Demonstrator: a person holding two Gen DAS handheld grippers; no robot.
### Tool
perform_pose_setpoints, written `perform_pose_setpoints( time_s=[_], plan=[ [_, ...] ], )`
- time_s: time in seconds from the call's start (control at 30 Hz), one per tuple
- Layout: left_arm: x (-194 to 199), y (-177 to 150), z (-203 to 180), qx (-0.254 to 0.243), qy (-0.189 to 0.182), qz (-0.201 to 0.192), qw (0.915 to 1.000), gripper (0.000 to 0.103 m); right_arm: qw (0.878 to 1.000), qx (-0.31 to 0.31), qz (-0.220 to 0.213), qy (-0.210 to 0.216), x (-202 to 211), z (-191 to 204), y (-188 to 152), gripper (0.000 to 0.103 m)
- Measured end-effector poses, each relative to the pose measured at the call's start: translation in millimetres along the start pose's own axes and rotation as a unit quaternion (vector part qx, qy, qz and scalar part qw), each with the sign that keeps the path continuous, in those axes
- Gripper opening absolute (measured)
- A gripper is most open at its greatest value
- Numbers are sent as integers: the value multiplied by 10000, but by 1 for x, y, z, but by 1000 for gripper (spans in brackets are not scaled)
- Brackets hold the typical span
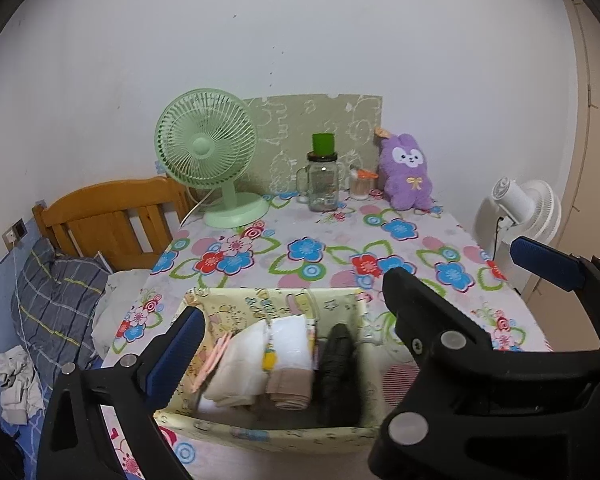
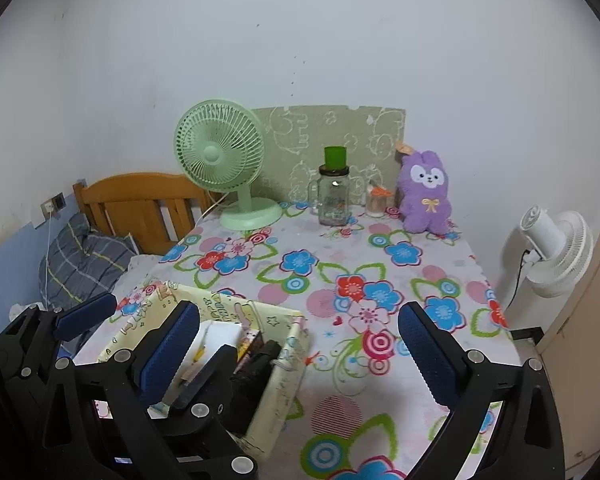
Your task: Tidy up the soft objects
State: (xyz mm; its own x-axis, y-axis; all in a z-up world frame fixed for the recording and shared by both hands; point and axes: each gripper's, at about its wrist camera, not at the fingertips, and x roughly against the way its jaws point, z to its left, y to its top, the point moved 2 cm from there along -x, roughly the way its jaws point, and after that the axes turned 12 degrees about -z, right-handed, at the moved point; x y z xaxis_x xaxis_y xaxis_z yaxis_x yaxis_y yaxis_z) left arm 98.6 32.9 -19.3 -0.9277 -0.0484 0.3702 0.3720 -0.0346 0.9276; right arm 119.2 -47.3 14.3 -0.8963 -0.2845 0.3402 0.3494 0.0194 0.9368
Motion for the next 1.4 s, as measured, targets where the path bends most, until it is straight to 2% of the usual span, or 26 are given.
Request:
perform_pose_setpoints(
  time_s=[0.5,0.9,1.4],
  plan=[
    [40,20,-41,-91,-102,-366,9992,103,9977,-283,-377,-490,58,-57,13,101],
    [64,25,-48,-74,-51,-560,9984,103,9923,-399,-663,-969,101,-94,13,102],
    [72,20,-45,-61,-110,-614,9980,103,9901,-505,-710,-1098,119,-101,6,103]
  ],
)
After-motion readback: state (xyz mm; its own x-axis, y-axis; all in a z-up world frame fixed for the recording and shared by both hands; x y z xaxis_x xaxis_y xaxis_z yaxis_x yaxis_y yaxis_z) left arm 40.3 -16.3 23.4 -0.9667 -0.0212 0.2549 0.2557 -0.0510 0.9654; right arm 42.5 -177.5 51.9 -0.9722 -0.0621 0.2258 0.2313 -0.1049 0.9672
